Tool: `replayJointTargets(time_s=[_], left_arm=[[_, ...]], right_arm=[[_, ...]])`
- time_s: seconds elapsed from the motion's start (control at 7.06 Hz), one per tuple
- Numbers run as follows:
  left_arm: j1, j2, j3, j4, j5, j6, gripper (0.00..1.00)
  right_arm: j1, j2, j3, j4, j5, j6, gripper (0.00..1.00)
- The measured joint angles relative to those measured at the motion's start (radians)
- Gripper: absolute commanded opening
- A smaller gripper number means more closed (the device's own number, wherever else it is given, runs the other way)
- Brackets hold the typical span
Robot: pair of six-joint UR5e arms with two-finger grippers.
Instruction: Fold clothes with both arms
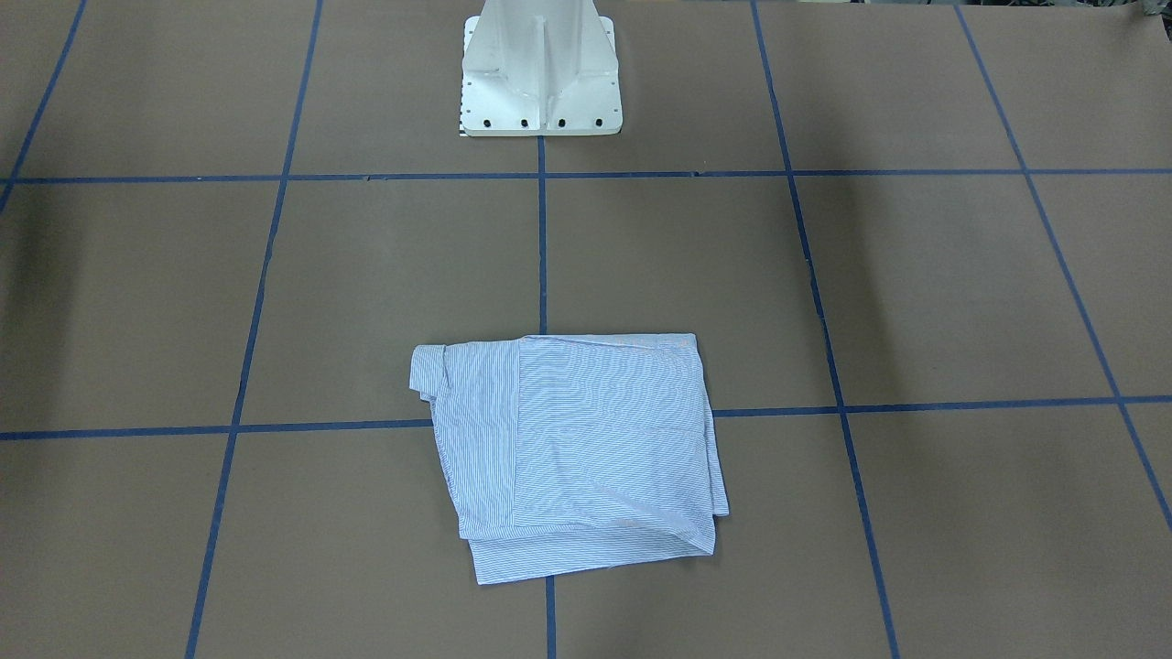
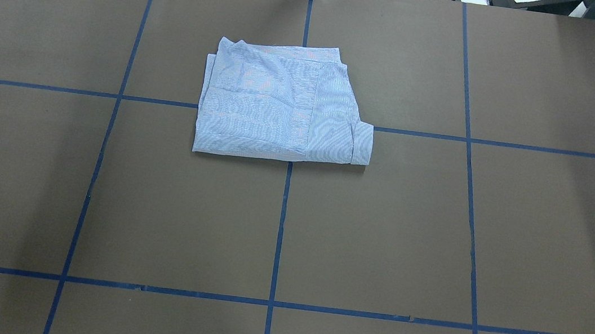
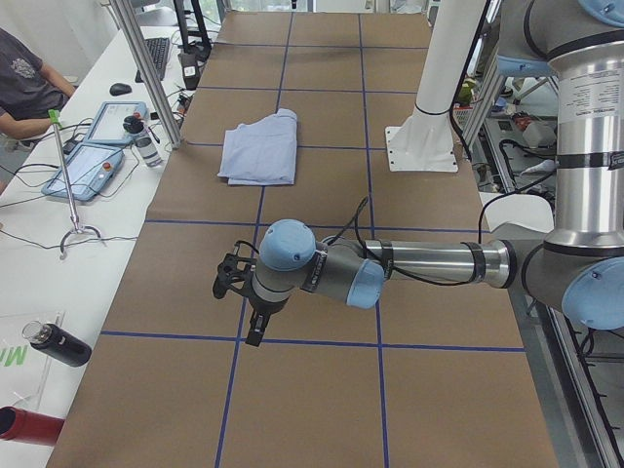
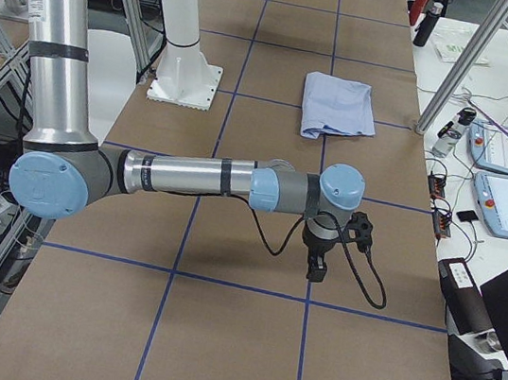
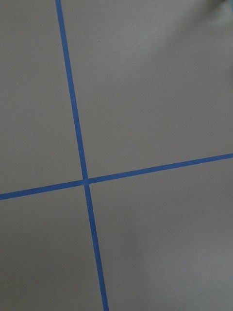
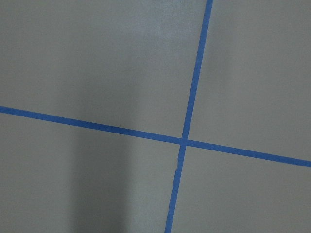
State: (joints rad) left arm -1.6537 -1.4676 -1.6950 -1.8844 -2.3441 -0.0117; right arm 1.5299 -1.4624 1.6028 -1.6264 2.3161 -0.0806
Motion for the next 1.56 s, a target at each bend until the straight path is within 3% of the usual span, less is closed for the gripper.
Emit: replayJointTargets(time_s=[0.42,1.56], left_arm=[[0.015,0.004,0.000,-0.017,0.057,0.027,1.00],[0.018,0.027,0.008,-0.016,0.060,0.032,1.00]], right_arm=[[-0.003,-0.004,-0.003,0.000,0.001,0.000,1.00],[-0.020,-0.039,-0.023,0.000,0.000,0.004,1.00]])
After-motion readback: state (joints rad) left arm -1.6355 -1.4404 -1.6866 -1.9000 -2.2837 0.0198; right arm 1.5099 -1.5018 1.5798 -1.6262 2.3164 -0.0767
